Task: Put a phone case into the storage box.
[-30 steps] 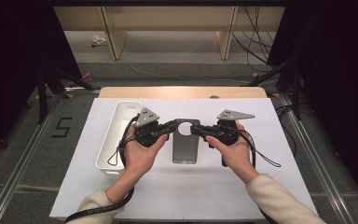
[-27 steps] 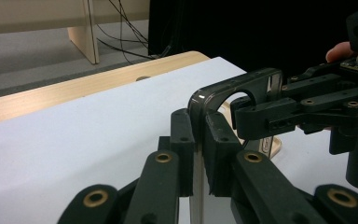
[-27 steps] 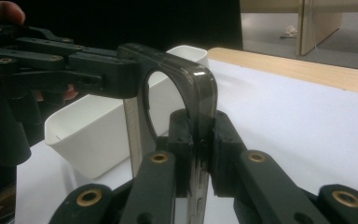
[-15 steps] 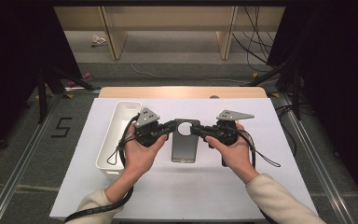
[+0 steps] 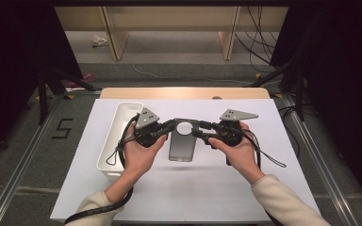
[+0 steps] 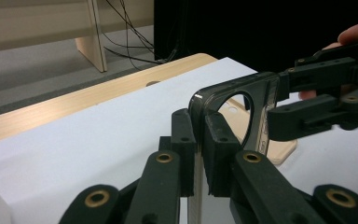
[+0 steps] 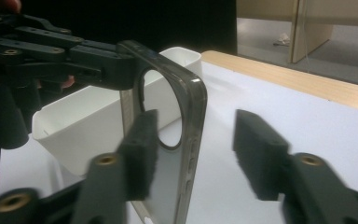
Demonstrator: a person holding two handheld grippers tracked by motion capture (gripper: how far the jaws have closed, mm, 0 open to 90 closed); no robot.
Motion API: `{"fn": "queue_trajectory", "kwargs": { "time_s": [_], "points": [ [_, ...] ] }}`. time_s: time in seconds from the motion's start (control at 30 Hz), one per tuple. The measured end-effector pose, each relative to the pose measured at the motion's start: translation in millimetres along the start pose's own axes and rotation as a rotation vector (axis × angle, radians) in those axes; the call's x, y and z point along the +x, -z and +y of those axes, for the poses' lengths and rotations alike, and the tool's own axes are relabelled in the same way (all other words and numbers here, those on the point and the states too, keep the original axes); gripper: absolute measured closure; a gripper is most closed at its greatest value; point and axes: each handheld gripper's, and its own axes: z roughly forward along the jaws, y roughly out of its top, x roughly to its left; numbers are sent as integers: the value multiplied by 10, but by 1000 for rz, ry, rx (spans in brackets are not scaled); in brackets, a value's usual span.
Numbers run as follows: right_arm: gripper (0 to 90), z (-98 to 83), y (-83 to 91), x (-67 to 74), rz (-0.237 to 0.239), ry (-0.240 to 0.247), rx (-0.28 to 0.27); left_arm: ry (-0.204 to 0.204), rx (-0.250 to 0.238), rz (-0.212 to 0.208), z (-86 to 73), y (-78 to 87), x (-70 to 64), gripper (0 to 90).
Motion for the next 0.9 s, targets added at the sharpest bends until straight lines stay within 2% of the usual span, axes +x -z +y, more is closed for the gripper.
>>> {"fn": "queue_trajectory", "kwargs": {
  "time_s": [0.17, 0.33, 0.47, 0.9],
  "points": [
    [311, -35, 55, -7, 9, 41, 8, -2, -7, 11, -2, 10, 46, 832],
    [245, -66, 106, -54, 17, 60, 10, 6, -13, 22, 8, 35, 80, 832],
    [232, -91, 153, -86, 19, 62, 13, 11, -20, 27, 28, 63, 107, 832],
    [228, -247, 376, -206, -15, 66, 37, 5, -24, 45, 64, 121, 188, 831]
  ]
}}
